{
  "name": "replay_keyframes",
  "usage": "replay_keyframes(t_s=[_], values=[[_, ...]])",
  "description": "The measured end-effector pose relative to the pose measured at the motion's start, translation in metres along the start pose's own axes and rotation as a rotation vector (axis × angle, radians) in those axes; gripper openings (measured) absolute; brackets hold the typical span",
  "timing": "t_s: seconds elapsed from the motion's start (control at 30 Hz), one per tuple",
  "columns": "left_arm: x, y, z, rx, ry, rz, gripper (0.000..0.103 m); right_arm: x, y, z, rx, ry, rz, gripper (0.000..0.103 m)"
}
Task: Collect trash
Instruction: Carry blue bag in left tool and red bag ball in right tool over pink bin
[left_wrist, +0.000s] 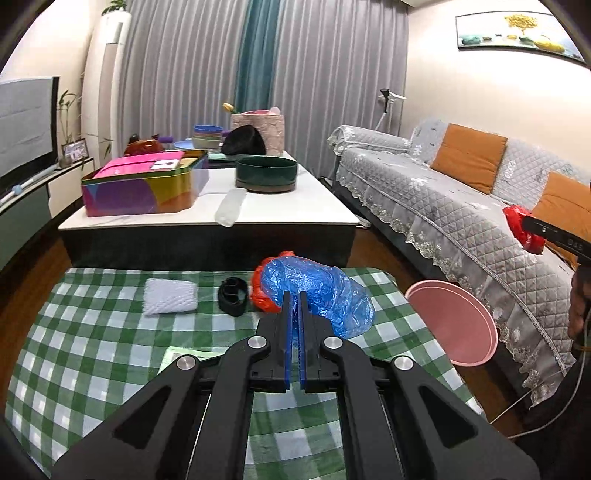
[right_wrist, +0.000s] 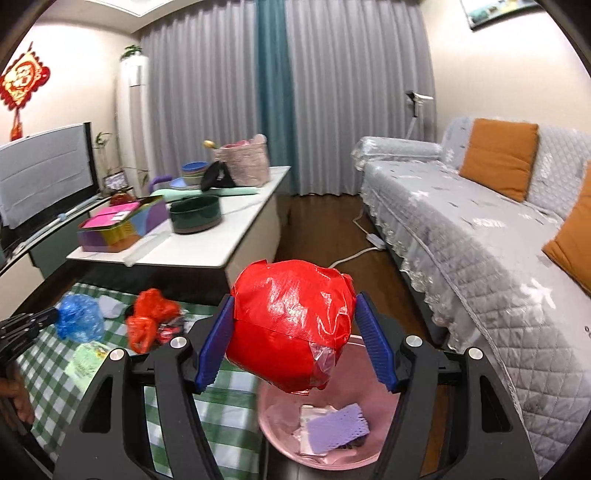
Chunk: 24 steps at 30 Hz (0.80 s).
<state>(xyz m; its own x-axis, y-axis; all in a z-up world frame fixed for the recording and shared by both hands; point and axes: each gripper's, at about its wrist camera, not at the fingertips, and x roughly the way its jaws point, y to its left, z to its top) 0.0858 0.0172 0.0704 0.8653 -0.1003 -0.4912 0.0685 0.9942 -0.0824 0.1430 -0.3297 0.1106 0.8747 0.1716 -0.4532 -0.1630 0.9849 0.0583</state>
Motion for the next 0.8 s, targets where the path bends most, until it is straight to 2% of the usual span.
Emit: replay_keyframes(t_s=[0.8], values=[[0.035, -0.073, 0.004, 0.108, 0.013, -0.11, 0.002, 0.008, -0.052, -0.005, 0.101, -0.016, -0.1, 0.065]])
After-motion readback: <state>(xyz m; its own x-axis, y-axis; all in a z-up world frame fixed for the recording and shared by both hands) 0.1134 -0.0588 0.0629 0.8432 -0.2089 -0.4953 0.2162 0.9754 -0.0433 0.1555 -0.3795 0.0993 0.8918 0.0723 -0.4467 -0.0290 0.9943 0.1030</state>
